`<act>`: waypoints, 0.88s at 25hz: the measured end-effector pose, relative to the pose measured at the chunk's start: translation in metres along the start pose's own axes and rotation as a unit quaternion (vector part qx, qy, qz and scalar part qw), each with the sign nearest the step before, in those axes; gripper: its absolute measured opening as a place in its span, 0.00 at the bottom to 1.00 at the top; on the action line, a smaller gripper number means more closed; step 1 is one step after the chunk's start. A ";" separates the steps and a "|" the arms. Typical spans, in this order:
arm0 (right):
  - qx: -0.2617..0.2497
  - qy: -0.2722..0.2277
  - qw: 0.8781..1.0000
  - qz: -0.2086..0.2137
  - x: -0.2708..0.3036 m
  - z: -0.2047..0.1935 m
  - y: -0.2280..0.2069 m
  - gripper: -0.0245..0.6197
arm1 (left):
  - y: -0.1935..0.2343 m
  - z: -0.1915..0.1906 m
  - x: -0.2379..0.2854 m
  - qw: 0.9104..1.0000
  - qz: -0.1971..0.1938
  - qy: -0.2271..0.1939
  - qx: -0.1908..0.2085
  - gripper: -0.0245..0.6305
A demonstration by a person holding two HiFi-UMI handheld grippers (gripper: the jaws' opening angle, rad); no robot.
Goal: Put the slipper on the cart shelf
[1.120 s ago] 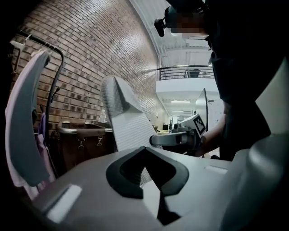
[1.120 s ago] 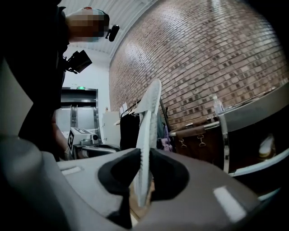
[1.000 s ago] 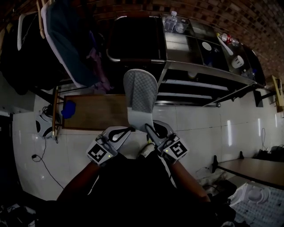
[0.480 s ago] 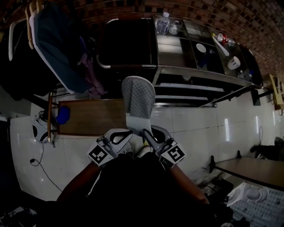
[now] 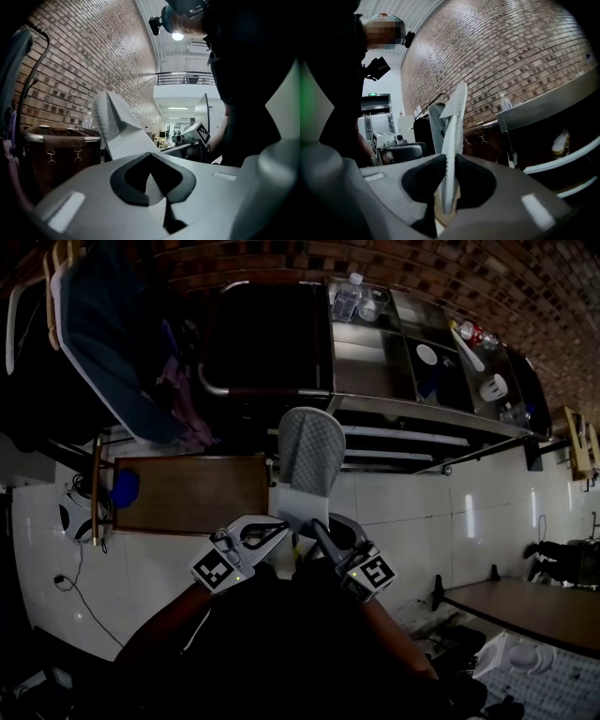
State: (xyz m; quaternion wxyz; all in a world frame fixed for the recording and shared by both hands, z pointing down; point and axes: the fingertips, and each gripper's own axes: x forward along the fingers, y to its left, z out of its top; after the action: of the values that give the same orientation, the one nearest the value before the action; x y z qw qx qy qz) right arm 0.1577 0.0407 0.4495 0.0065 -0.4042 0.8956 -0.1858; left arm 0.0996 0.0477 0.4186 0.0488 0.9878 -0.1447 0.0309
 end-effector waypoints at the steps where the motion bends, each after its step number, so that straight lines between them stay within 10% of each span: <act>1: 0.000 0.002 1.000 0.003 -0.004 0.000 -0.005 0.14 | -0.004 0.000 0.007 1.000 0.000 0.001 0.000 0.04; 22: 0.187 0.083 0.975 0.087 -0.107 -0.073 -0.173 0.14 | -0.041 -0.010 0.181 0.995 0.088 0.046 -0.012 0.04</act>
State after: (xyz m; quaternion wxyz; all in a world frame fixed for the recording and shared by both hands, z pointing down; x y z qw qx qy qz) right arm 0.3427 0.0384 0.5608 0.0233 -0.2998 0.8740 -0.3816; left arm 0.2839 0.0372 0.4388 0.0643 0.9680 -0.2292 0.0788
